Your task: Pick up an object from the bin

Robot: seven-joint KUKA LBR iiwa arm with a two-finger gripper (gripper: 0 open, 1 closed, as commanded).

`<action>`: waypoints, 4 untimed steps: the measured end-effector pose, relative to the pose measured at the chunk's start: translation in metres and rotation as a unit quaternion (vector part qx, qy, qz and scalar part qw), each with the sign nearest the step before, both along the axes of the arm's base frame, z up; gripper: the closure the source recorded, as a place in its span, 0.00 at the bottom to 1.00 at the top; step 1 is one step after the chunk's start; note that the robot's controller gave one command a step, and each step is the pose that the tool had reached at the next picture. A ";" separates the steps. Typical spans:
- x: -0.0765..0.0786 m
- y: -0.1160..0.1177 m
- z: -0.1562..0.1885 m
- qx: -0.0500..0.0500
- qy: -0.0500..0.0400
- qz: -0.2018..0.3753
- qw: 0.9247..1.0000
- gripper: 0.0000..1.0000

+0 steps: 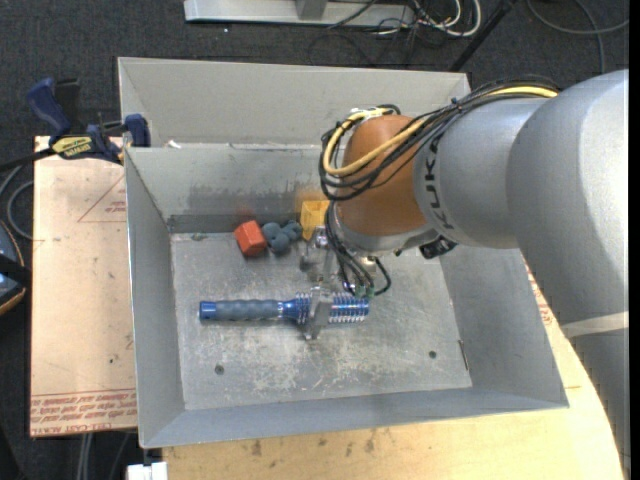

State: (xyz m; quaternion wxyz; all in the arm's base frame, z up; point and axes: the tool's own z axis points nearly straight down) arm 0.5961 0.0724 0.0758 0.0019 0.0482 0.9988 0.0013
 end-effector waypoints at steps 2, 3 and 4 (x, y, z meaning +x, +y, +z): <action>0.002 0.001 0.003 0.000 0.001 -0.001 1.000 0.00; 0.004 0.001 0.004 0.000 -0.002 -0.002 1.000 1.00; 0.005 0.001 0.064 0.000 -0.002 -0.002 1.000 1.00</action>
Offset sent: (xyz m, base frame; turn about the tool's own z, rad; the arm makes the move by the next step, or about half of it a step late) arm 0.0000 0.0000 0.0000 0.0000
